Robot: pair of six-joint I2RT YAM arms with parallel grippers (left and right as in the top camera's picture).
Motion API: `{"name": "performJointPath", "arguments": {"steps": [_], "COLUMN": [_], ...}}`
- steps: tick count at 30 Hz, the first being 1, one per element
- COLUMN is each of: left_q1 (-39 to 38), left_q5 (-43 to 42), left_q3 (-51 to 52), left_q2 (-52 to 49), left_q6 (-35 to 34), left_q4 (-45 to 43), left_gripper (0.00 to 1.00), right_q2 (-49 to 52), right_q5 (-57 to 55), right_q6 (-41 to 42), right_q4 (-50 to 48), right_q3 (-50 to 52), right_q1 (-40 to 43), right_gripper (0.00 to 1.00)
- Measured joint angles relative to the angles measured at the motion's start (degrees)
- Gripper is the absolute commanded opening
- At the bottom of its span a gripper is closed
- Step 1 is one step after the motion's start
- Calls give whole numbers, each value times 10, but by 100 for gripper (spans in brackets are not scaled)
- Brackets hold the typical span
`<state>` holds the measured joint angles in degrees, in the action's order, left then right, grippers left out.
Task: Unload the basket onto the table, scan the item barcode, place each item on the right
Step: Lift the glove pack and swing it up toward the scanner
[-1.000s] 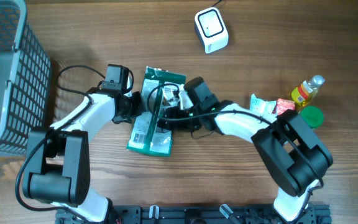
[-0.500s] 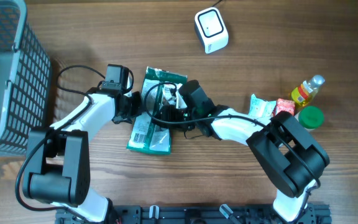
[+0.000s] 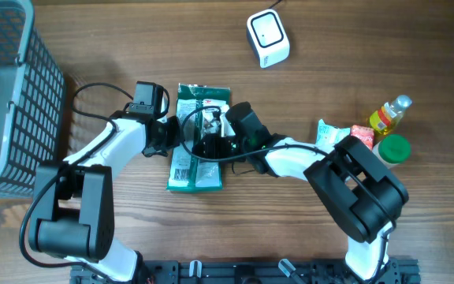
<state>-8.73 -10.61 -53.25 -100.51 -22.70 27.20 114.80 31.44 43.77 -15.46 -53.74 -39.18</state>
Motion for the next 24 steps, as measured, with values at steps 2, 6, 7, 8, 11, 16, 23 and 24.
{"name": "performJointPath", "arguments": {"steps": [2, 6, 7, 8, 11, 16, 23, 24], "left_q1": [0, 0, 0, 0, 3, 30, 85, 90], "left_q5": [0, -1, 4, 10, 31, 53, 74, 76], "left_q3": [0, -1, -1, -2, -6, -23, -50, -52], "left_q2": [0, 0, 0, 0, 0, 5, 70, 78], "left_q6": [-1, -2, -2, -2, -3, -3, -3, -3], "left_q4": [0, -1, 0, 0, 5, 8, -19, -19], "left_gripper": [13, 13, 13, 13, 14, 16, 15, 15], "right_q2": [7, 14, 16, 16, 19, 21, 23, 23], "right_q5": [13, 27, 31, 32, 33, 51, 71, 72], "right_q6": [-17, -57, -62, -66, -75, -81, -130, -139], "right_q4": [-17, -29, -29, -28, -28, -24, -16, -16], "right_q3": [0, 0, 0, 0, 0, 0, 0, 0], "right_q1": [0, 0, 0, 0, 0, 2, 16, 17], "right_gripper": [40, 32, 31, 28, 28, 18, 4, 4]}}
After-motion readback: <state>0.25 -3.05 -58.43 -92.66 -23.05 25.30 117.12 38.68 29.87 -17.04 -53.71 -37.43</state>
